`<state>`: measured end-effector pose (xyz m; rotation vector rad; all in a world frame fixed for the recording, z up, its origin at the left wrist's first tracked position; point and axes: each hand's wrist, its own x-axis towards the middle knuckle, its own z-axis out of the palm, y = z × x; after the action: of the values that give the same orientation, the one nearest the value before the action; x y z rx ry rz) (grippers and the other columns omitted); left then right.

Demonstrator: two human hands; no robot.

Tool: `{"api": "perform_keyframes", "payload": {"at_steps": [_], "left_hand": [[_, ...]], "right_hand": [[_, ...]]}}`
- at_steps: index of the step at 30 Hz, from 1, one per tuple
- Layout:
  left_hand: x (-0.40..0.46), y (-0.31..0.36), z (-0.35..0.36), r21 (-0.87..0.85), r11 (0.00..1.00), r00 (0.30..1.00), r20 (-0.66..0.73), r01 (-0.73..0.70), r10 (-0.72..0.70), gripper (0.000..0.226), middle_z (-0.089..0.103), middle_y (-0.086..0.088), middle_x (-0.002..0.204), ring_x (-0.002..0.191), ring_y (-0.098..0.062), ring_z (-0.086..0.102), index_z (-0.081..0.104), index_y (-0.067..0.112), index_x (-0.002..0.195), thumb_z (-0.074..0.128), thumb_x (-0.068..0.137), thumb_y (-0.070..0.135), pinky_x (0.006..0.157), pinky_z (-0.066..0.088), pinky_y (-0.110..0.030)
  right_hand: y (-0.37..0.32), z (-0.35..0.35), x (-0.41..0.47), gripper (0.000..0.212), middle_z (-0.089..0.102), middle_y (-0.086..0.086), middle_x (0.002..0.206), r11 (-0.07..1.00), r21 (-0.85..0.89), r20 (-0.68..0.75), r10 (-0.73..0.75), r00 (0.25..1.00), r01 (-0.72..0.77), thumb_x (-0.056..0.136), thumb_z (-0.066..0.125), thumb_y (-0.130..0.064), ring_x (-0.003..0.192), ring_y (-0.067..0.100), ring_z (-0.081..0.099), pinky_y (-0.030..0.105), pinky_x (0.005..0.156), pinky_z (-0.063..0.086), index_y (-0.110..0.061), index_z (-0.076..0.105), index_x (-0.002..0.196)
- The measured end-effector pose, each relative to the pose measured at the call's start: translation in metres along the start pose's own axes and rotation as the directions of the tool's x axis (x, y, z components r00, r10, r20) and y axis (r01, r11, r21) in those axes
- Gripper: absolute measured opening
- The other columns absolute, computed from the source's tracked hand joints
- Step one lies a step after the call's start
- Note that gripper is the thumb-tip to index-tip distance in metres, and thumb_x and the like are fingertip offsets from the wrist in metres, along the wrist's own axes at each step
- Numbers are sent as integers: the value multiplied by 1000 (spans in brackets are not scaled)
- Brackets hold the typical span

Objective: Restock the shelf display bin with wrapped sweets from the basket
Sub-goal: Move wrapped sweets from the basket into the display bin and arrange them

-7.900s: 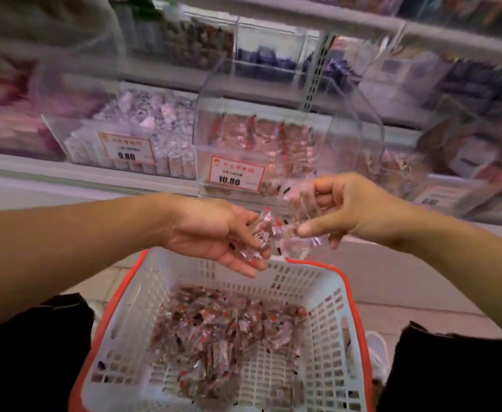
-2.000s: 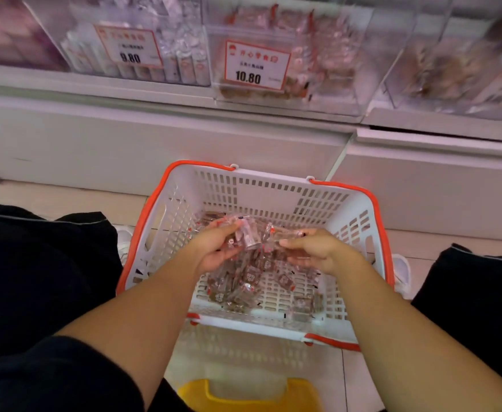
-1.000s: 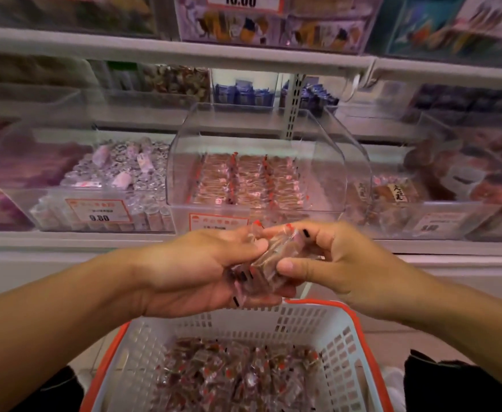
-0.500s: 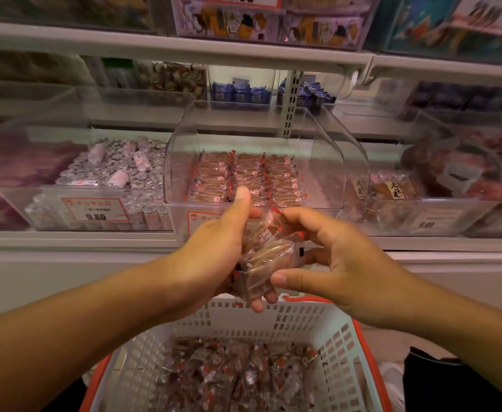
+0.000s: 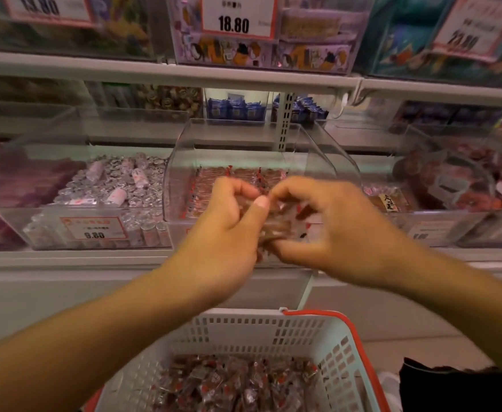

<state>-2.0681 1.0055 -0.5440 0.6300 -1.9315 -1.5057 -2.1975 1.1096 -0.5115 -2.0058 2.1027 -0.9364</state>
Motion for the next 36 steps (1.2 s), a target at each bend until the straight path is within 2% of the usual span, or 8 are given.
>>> {"api": "perform_keyframes", "payload": {"at_steps": [4, 8, 10, 16, 23, 29, 33, 36], "left_hand": [[38, 15, -3, 217, 947, 971, 46, -237, 233, 10, 62, 4, 85, 66, 5, 61, 38, 28, 100, 47, 101, 23, 51, 49, -16], [70, 7, -15, 153, 986, 996, 80, -62, 50, 6, 70, -6, 89, 73, -28, 68, 38, 39, 99, 44, 101, 40, 60, 56, -53], [80, -7, -28, 220, 975, 997, 81, -15, -3, 14, 70, -7, 87, 74, -30, 66, 48, 41, 93, 40, 97, 52, 68, 54, -57], [87, -40, -49, 625, 716, 931, 354, -310, 93, 15, 59, 16, 74, 74, 2, 56, 59, 30, 89, 46, 92, 37, 64, 41, -20], [85, -42, -42, 602, 732, 910, 409, -320, 62, 20, 55, 15, 83, 83, -3, 54, 51, 31, 89, 34, 95, 40, 80, 45, -34], [87, -45, -41, 561, 762, 909, 406, -325, 89, 15, 55, 18, 84, 85, -2, 53, 52, 34, 90, 39, 95, 38, 80, 45, -31], [85, -43, -43, 568, 757, 925, 358, -323, 126, 13, 57, 19, 81, 81, -1, 55, 54, 35, 94, 42, 92, 39, 75, 47, -33], [81, -40, -43, 591, 727, 933, 288, -350, 216, 15, 59, 16, 71, 69, -5, 57, 56, 34, 89, 44, 93, 42, 65, 48, -35]], "right_hand": [[7, -30, 44, 31, 61, -17, 88, 971, -229, 75, -51, 996, 67, 72, 81, -37, 80, -1, 57, 19, 70, 48, -32, 64, 98], [28, -33, 77, 28, 66, -15, 82, 975, -222, 184, 13, 983, 28, 72, 80, -40, 75, 1, 60, 25, 68, 50, -31, 68, 96], [43, -32, 89, 28, 68, -12, 81, 961, -276, 278, 103, 955, -23, 71, 80, -40, 73, 3, 62, 32, 71, 53, -28, 69, 93], [61, -27, 93, 25, 62, -11, 76, 860, -510, 497, 316, 808, -22, 68, 78, -43, 71, 7, 58, 36, 63, 53, -30, 63, 82], [72, 13, 92, 18, 59, -1, 92, 776, -630, 438, 325, 838, 29, 78, 72, -25, 83, 24, 63, 29, 60, 47, -23, 60, 92], [84, 24, 96, 31, 62, 4, 104, 822, -567, 481, 380, 790, -49, 76, 76, -23, 89, 23, 61, 13, 47, 20, -27, 51, 94], [80, 19, 105, 29, 60, -2, 88, 828, -548, 499, 435, 750, -116, 71, 84, -24, 67, 10, 50, 15, 45, 26, -25, 59, 84], [70, 11, 105, 13, 63, -3, 82, 831, -542, 380, 377, 845, -127, 80, 79, -23, 79, 17, 61, 25, 58, 41, -23, 69, 88]]}}
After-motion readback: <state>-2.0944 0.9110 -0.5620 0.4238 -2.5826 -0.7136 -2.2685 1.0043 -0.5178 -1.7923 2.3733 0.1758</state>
